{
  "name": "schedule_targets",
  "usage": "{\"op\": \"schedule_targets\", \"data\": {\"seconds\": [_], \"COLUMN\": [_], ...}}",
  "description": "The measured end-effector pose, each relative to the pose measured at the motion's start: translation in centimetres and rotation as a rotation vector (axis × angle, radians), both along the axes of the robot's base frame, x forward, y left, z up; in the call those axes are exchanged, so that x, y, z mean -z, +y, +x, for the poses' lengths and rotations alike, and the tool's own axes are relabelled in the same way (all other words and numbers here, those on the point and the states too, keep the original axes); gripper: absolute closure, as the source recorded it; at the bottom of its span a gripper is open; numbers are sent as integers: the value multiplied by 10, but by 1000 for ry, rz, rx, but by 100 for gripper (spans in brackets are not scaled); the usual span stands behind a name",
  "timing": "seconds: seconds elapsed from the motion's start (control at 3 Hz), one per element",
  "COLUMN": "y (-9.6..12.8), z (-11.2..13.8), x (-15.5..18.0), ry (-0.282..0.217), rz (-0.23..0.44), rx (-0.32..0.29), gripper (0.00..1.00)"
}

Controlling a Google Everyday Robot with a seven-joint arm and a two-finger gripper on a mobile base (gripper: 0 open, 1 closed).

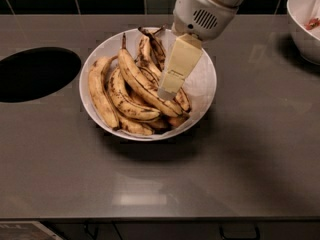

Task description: Pick banana from white bowl

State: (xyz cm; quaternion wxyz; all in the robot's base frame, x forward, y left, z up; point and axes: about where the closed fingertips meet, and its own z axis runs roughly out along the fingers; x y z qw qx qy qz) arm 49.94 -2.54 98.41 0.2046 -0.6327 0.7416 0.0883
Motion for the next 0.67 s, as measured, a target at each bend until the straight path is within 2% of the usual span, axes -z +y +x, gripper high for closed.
{"op": "schedule_targets", "data": {"seconds": [0.33,0.67], "y": [0,8], "z": [0,8], "x": [0,2], "ry": [0,74], "rz": [0,-7], "rx": [0,45], "gripper": [0,0]}}
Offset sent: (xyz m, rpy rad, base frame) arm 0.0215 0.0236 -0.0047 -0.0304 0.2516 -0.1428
